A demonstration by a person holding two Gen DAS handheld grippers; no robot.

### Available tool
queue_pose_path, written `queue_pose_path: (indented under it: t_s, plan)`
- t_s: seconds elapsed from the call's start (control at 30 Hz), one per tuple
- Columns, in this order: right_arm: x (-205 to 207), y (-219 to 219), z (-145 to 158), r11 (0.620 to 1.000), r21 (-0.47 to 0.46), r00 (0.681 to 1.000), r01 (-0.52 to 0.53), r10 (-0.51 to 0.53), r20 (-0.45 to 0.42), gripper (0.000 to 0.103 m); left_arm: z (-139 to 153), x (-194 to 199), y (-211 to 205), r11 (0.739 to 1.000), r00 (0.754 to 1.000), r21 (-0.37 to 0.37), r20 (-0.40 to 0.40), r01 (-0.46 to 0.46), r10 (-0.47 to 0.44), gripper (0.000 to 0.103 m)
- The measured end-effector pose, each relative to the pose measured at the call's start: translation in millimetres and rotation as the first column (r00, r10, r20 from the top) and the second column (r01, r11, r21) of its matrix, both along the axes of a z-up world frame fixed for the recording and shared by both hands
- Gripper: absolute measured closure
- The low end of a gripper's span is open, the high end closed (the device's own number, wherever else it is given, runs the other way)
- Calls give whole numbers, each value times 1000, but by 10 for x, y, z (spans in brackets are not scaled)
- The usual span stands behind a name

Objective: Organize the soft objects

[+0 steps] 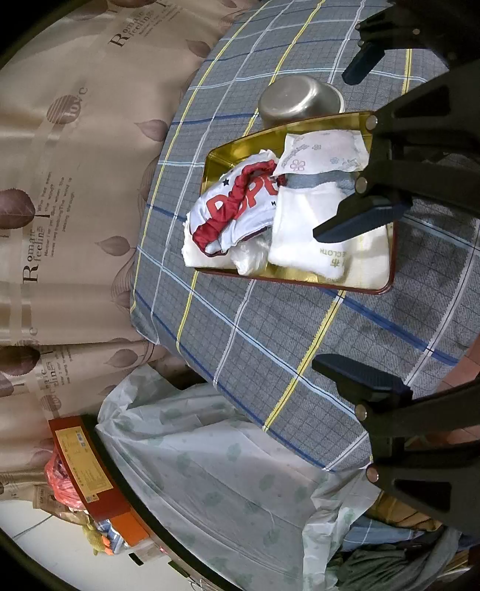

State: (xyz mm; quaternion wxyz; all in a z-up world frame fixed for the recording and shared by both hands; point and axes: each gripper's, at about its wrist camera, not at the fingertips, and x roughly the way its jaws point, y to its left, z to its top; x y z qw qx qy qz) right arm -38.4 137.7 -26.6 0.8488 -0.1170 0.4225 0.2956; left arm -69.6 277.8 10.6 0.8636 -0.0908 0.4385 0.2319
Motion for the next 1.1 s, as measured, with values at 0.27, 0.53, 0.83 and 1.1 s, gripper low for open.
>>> queue_pose_path:
  t_s: [0.27,0.53,0.83,1.1]
  plan:
    - [3,11,1,1000,-2,1000,4,-4,1,2,-3,-10,7,1000,1000,1,-4,9,-9,39]
    - [-7,9,-14,1000,-1,1000,2,-2,-4,2,-14,12,-23,1000,1000,1,-8,15,-15,39]
    - [-35,6,-41,1000,-6,1000,1,-1,-6,2,-15,13,-26,1000,1000,0,-10,14,-14,39]
    - [-49,14,-41,1000,-9,1000,0,0,-9,2,-10,15,-34,999,1000,15,-10,28,-28,39]
